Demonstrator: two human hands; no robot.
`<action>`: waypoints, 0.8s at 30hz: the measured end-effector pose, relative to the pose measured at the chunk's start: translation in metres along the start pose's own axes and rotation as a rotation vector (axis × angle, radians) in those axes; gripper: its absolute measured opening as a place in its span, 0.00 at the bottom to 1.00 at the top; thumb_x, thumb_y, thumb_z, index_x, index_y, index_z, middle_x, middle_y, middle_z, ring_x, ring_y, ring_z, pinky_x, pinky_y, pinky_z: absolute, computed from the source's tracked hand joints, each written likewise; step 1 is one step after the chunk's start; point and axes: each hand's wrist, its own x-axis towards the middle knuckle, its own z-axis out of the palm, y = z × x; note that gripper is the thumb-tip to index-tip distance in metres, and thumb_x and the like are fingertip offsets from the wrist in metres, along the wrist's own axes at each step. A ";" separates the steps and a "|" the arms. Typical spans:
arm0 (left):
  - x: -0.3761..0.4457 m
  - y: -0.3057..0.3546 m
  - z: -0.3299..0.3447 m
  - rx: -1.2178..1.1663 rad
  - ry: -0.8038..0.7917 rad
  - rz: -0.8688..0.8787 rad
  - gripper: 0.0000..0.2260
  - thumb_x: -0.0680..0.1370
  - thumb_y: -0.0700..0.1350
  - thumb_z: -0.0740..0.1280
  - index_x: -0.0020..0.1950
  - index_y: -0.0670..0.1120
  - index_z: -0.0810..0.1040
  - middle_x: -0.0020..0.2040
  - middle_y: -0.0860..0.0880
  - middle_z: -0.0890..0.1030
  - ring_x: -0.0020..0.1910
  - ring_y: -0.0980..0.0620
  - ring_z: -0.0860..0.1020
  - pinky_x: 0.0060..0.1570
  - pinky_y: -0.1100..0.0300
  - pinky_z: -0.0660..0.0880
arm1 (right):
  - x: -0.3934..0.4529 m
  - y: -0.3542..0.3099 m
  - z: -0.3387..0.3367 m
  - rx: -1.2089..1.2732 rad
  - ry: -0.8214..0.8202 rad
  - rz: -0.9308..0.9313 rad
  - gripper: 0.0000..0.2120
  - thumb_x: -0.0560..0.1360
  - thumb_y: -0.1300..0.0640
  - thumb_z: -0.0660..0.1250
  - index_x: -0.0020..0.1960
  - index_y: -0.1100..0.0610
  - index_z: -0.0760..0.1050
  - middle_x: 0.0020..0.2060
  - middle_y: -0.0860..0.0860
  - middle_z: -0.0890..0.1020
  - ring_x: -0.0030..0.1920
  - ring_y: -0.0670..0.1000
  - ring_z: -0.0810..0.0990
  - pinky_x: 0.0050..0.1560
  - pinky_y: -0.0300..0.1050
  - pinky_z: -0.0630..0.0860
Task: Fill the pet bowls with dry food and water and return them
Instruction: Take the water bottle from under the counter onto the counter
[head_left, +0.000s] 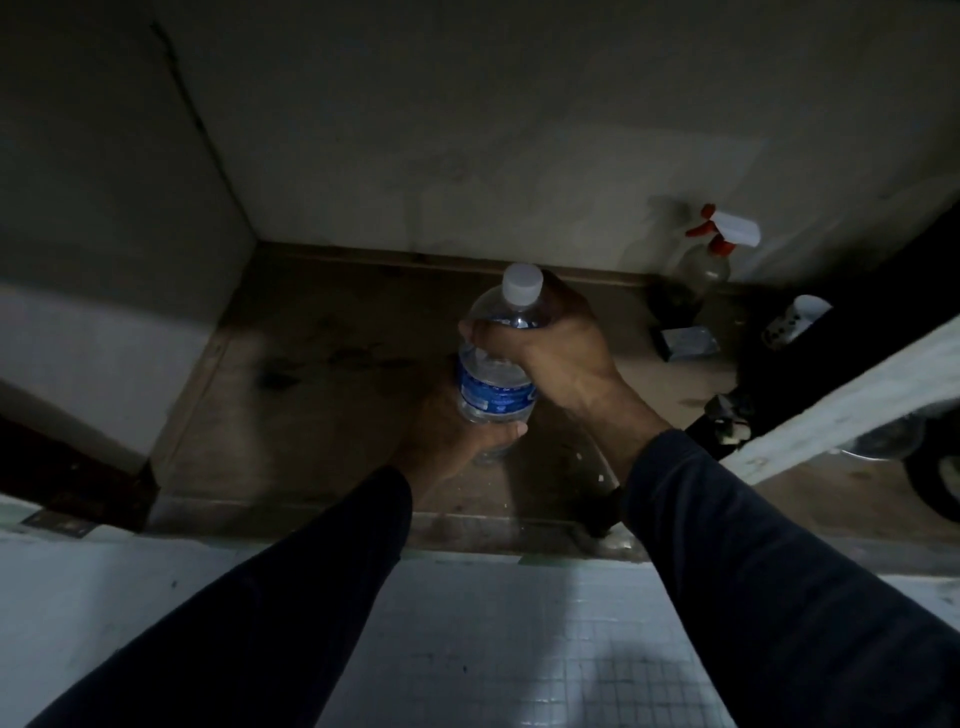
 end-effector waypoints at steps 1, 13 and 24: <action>-0.001 0.001 0.000 -0.005 0.001 -0.005 0.37 0.68 0.45 0.83 0.74 0.48 0.72 0.69 0.52 0.79 0.66 0.56 0.78 0.68 0.50 0.76 | -0.001 0.000 -0.001 0.006 -0.003 0.005 0.24 0.64 0.45 0.81 0.55 0.46 0.75 0.49 0.44 0.83 0.48 0.43 0.83 0.47 0.41 0.81; -0.051 0.008 0.010 -0.006 0.060 -0.058 0.31 0.68 0.42 0.83 0.65 0.56 0.73 0.56 0.64 0.82 0.56 0.67 0.79 0.57 0.71 0.77 | -0.036 -0.002 0.000 0.058 -0.049 -0.014 0.22 0.63 0.45 0.80 0.52 0.53 0.80 0.47 0.48 0.86 0.46 0.48 0.86 0.51 0.55 0.84; -0.165 0.053 0.019 0.055 0.068 -0.176 0.40 0.64 0.47 0.85 0.70 0.58 0.68 0.59 0.63 0.78 0.58 0.64 0.79 0.63 0.58 0.77 | -0.133 -0.028 -0.005 0.089 -0.041 0.081 0.27 0.60 0.42 0.81 0.53 0.53 0.79 0.49 0.50 0.86 0.49 0.52 0.86 0.53 0.57 0.83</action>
